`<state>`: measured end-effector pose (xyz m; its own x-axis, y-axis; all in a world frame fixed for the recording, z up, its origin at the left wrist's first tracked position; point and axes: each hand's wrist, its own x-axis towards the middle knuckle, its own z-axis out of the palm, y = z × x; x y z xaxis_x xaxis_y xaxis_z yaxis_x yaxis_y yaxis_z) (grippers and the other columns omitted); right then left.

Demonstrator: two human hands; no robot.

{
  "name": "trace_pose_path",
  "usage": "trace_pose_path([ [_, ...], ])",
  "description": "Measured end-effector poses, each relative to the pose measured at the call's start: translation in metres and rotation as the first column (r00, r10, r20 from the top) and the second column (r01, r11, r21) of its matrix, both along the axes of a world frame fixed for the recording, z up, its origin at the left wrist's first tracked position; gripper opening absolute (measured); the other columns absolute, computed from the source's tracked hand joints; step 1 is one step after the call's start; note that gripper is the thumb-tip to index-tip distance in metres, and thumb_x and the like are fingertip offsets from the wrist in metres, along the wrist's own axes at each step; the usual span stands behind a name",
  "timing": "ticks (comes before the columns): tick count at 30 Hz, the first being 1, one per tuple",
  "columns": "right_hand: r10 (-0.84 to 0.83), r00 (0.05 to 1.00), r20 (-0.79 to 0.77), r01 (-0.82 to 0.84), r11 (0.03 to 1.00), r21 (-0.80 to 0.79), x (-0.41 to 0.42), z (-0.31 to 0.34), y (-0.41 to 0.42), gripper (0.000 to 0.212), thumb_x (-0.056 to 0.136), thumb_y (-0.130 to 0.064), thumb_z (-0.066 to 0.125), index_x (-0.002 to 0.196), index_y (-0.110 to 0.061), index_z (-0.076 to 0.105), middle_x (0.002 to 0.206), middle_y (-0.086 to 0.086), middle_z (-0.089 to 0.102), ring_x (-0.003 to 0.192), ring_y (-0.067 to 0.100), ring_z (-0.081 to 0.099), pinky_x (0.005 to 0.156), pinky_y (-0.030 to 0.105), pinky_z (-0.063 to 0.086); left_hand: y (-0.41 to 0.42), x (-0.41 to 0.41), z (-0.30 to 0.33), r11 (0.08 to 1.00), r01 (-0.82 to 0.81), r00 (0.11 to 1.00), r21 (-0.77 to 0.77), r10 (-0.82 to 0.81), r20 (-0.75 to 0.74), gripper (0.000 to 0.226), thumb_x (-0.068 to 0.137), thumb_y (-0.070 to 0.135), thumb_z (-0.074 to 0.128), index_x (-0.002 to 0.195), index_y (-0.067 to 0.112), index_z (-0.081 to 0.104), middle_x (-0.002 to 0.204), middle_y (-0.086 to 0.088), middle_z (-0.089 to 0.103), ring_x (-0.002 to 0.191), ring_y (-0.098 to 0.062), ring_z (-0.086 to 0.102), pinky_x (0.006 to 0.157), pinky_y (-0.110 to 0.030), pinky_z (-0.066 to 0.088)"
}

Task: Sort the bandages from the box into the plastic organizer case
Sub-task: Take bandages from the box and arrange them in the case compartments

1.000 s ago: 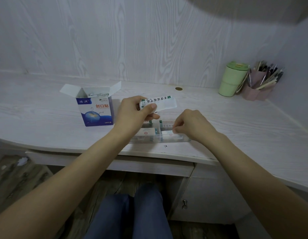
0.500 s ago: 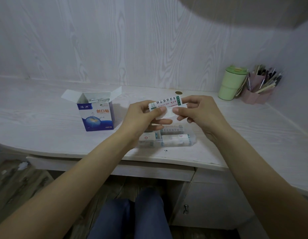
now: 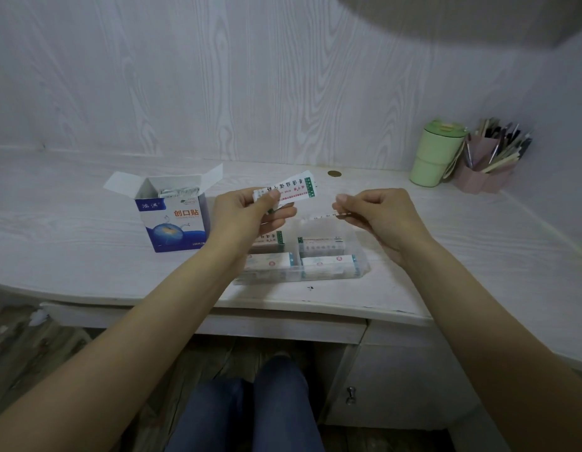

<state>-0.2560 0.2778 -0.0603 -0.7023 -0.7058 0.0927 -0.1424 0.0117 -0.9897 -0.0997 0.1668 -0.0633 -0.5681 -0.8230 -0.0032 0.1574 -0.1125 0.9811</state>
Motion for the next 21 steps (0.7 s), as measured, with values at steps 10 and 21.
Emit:
trace_pose_path([
  [10,0.07,0.915,-0.398,0.074,0.94,0.334,-0.014,-0.025,-0.024,0.008,0.075,-0.008,0.077,0.075,-0.015,0.073,0.07,-0.005,0.064,0.069,0.006,0.055,0.067,0.01,0.044,-0.008,-0.005,-0.001,1.0,0.0,1.0,-0.023,0.0,0.022,0.013,0.094,0.012,0.055,0.099,0.004,0.064,0.092,-0.01,0.072,0.079,-0.014,0.072,0.067,-0.019,0.058],
  [21,0.243,0.711,-0.659,0.21,0.822,0.53,-0.009,-0.033,-0.035,0.006,0.079,-0.017,0.074,0.076,-0.019,0.07,0.074,-0.006,0.062,0.081,0.015,0.062,0.073,0.034,0.053,-0.007,-0.01,-0.004,1.0,0.017,0.999,-0.007,-0.016,0.049,0.011,0.094,0.013,0.055,0.099,0.007,0.063,0.09,-0.007,0.072,0.075,-0.012,0.072,0.065,-0.017,0.057],
])
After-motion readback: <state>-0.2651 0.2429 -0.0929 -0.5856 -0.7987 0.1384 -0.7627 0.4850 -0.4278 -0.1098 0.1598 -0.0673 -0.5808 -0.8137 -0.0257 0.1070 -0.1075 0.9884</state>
